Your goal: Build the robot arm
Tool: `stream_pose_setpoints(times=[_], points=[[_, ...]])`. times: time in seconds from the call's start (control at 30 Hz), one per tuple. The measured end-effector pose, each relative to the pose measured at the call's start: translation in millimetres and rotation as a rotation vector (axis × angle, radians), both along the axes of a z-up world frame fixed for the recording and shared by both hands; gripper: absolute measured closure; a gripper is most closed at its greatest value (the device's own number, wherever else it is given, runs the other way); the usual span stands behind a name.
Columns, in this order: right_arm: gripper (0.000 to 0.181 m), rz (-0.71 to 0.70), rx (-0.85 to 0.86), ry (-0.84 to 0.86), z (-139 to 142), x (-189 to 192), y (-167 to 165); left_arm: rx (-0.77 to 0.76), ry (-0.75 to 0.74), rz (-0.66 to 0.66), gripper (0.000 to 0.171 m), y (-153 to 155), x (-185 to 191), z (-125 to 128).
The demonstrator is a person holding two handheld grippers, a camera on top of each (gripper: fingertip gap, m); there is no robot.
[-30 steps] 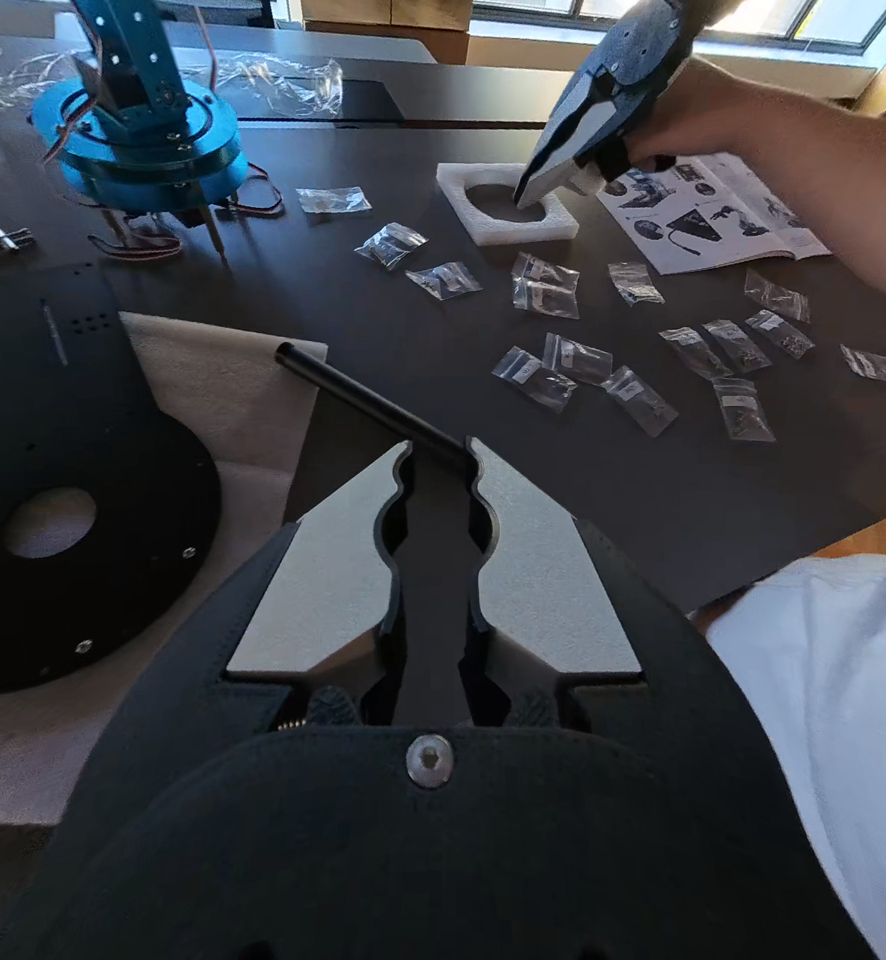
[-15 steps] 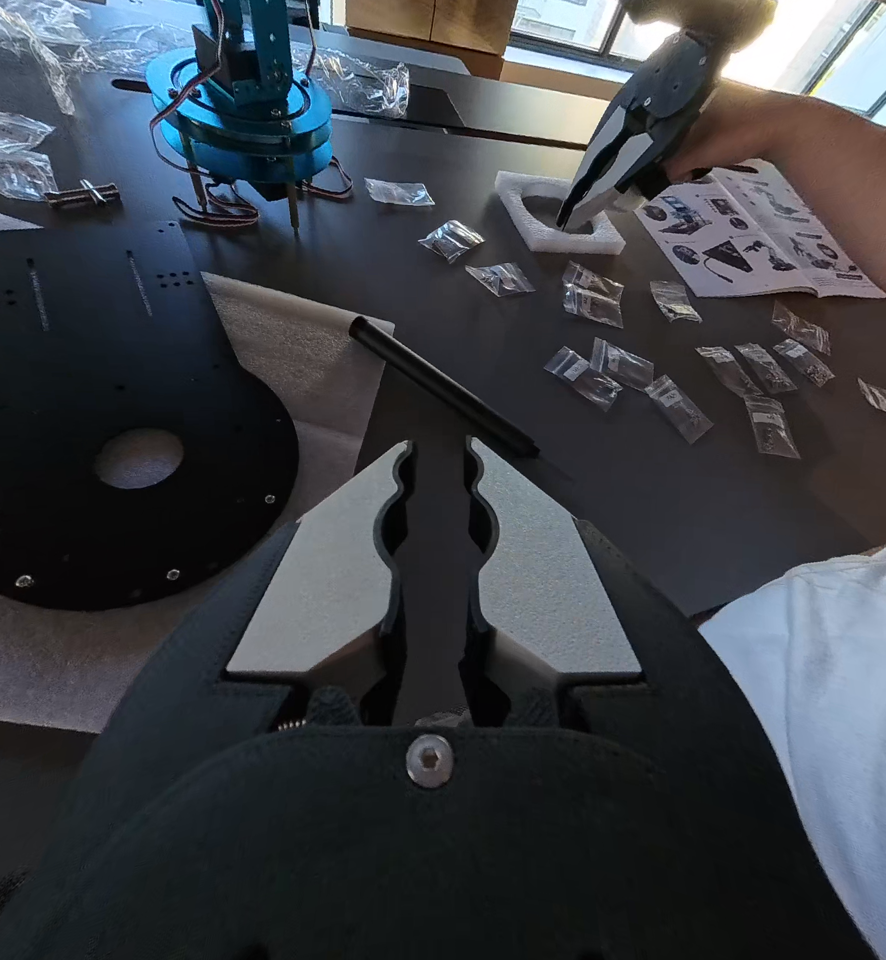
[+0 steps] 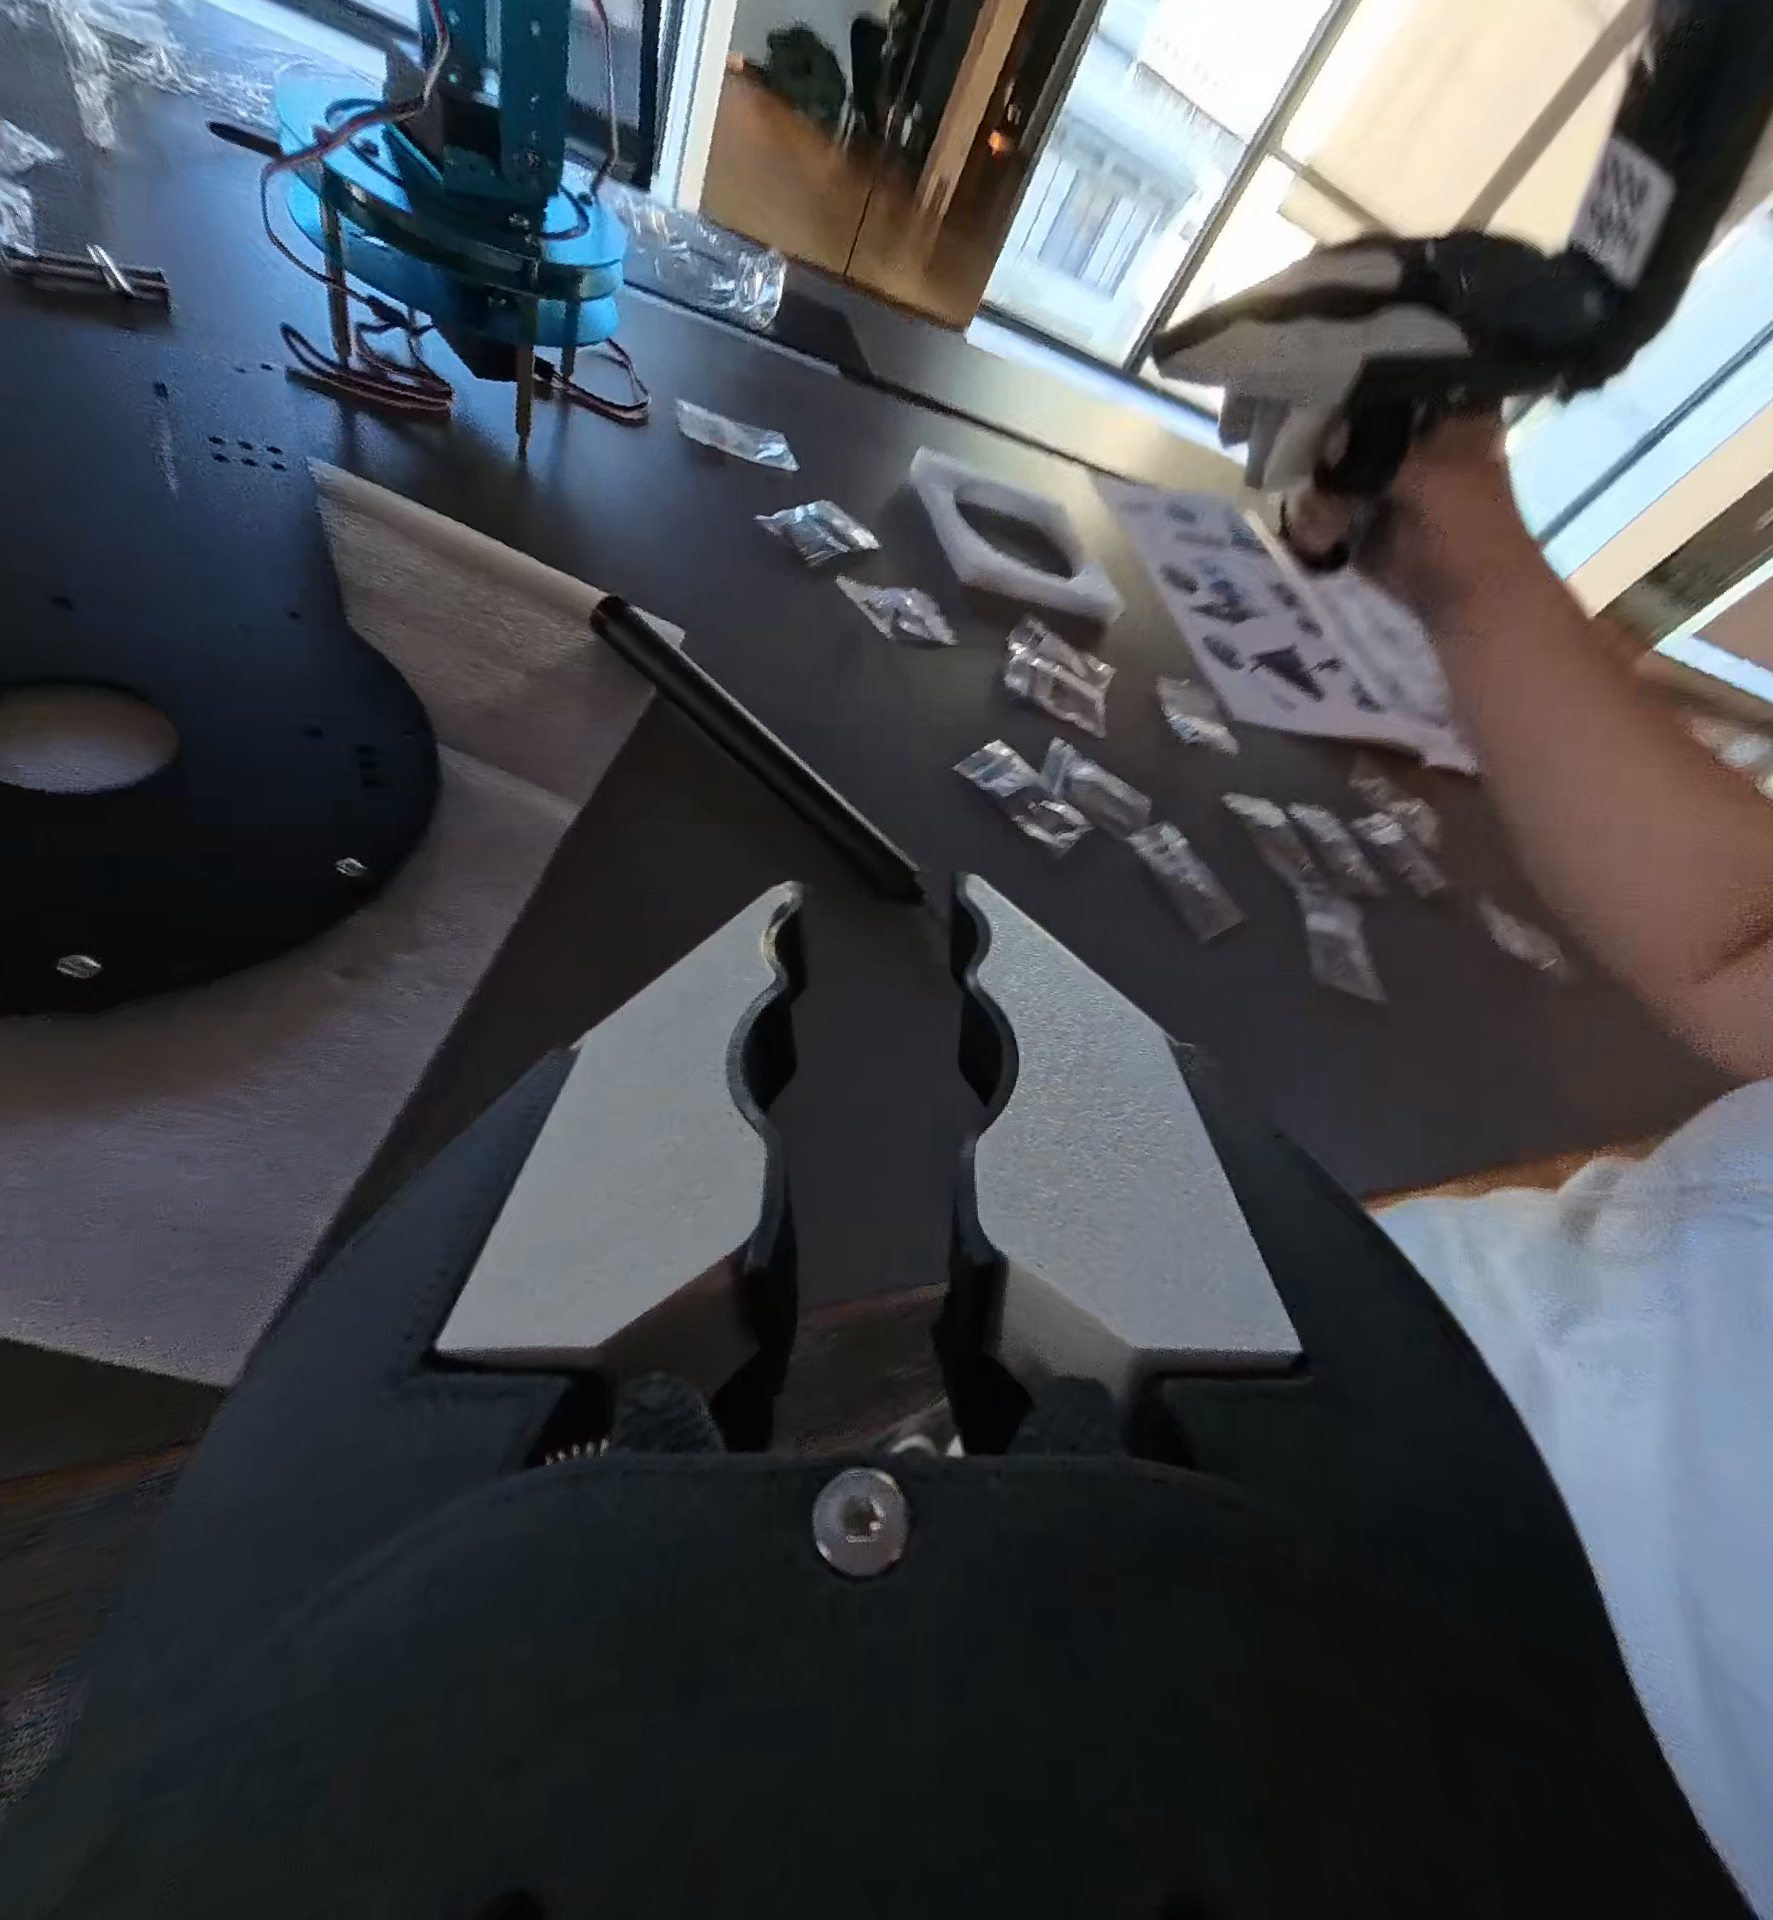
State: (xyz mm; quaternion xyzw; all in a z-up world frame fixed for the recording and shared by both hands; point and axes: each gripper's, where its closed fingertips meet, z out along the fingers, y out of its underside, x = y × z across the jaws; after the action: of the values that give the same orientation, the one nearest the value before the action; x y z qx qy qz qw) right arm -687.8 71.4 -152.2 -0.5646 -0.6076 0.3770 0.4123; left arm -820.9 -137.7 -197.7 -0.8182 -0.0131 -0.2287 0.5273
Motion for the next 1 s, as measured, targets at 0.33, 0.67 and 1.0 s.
stream_pose_setpoints(times=[0.33,0.67,1.0], points=[[0.177,0.087,-0.232,0.117,-23,-121,-126,0.093,0.077,-0.042,0.153,17,-34,6],[0.176,-0.142,-0.102,-0.326,-105,-198,-102,0.002,0.049,-0.250,0.155,50,-113,-15],[0.178,-0.164,0.162,0.121,7,-281,-118,0.023,-0.268,-0.420,0.139,75,-174,49]])
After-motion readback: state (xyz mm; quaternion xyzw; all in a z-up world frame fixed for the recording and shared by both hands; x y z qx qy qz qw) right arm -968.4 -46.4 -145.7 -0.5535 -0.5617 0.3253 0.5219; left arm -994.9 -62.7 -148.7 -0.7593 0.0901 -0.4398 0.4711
